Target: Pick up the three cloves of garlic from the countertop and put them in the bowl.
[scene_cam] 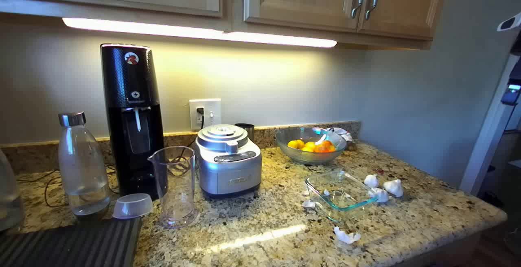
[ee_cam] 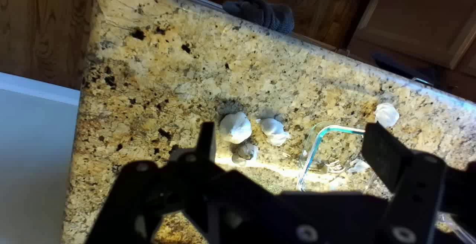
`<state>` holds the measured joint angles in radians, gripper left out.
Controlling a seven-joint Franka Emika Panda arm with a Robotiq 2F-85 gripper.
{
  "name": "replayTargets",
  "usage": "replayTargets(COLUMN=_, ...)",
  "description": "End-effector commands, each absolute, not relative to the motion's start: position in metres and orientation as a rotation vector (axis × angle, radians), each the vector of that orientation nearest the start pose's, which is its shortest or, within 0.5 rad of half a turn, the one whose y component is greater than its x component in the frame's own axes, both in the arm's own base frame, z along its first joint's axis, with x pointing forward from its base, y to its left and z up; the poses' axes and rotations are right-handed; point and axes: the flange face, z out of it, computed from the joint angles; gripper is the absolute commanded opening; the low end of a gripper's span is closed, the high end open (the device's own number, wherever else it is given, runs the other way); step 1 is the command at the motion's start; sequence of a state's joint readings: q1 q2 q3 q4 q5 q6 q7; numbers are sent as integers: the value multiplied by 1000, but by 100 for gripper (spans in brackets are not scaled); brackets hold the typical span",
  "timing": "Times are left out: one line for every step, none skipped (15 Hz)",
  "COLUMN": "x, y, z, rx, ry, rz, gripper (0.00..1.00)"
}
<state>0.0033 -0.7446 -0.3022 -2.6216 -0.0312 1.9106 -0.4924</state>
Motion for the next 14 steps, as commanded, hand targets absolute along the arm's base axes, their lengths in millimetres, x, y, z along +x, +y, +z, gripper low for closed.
replayTargets(x=318, y=-103, z=470, rx=-2952, ry=-415, rz=-106, gripper=100)
replayTargets(x=318, y=-103, z=470, rx=-2952, ry=-415, rz=-106, gripper=100)
replayTargets(x=318, y=-103, z=470, rx=-2952, ry=-415, rz=-106, gripper=100)
replayTargets(x=318, y=-103, z=470, rx=-2952, ry=-415, rz=-106, gripper=100)
replayTargets(x=318, y=-103, z=470, rx=-2952, ry=-415, rz=-106, gripper=100)
replayTargets(x=318, y=-103, z=470, rx=-2952, ry=-415, rz=-106, gripper=100)
replayTargets(x=318, y=-103, z=470, rx=-2952, ry=-415, rz=-106, gripper=100)
replayTargets(x=318, y=-103, z=470, rx=-2952, ry=-415, rz=-106, gripper=100)
replayTargets(x=318, y=-103, z=470, rx=-2952, ry=-415, rz=-106, gripper=100)
replayTargets(x=318, y=-103, z=470, rx=-2952, ry=-415, rz=-106, gripper=100)
replayTargets(x=318, y=-103, z=470, rx=-2952, ry=-415, rz=-106, gripper=100)
replayTargets(x=318, y=-103, z=470, rx=-2952, ry=-415, rz=-106, gripper=100)
replayTargets(x=320, y=-99, z=470, rx=-2957, ry=-423, rz=-112, gripper=100)
replayTargets(x=322, y=-94, z=469, rx=-2960, ry=-434, rz=-107, gripper=100)
